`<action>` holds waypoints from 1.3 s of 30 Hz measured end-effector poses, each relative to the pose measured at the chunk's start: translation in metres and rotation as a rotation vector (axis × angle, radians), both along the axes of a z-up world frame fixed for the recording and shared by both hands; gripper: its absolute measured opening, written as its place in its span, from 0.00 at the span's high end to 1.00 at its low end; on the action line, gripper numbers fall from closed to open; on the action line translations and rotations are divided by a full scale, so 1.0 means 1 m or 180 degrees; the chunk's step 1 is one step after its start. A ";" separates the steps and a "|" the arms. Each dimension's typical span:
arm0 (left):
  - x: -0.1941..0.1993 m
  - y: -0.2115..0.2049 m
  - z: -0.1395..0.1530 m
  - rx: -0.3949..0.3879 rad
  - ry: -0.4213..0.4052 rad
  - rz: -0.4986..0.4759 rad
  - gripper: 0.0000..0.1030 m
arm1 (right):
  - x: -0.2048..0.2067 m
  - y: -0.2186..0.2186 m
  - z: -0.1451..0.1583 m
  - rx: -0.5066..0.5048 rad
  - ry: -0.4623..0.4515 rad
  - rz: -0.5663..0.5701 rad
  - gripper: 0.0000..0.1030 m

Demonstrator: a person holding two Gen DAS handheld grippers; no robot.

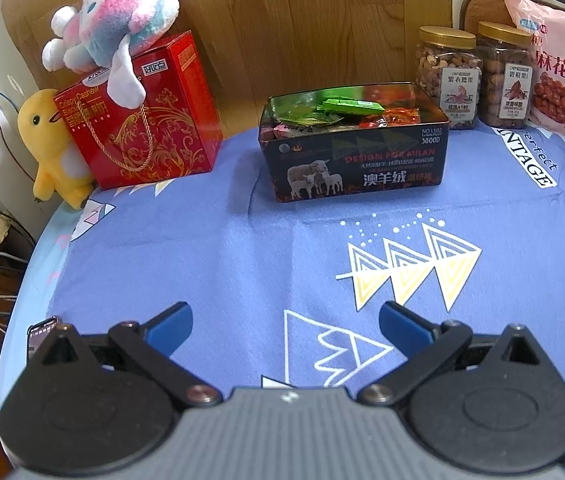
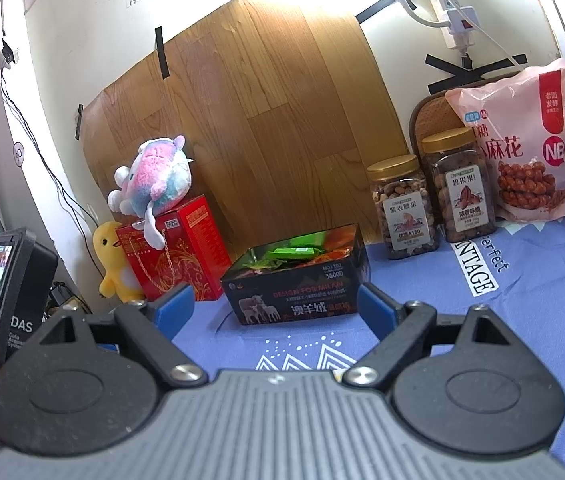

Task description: Organize snacks

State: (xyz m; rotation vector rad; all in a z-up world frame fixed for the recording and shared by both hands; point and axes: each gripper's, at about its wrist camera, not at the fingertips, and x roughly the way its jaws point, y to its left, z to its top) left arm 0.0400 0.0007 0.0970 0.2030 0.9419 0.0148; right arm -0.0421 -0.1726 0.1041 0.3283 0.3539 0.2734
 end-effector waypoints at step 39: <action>0.004 -0.009 -0.005 -0.0022 0.0060 -0.0048 0.00 | -0.001 -0.005 -0.007 0.0066 0.0061 -0.0042 0.12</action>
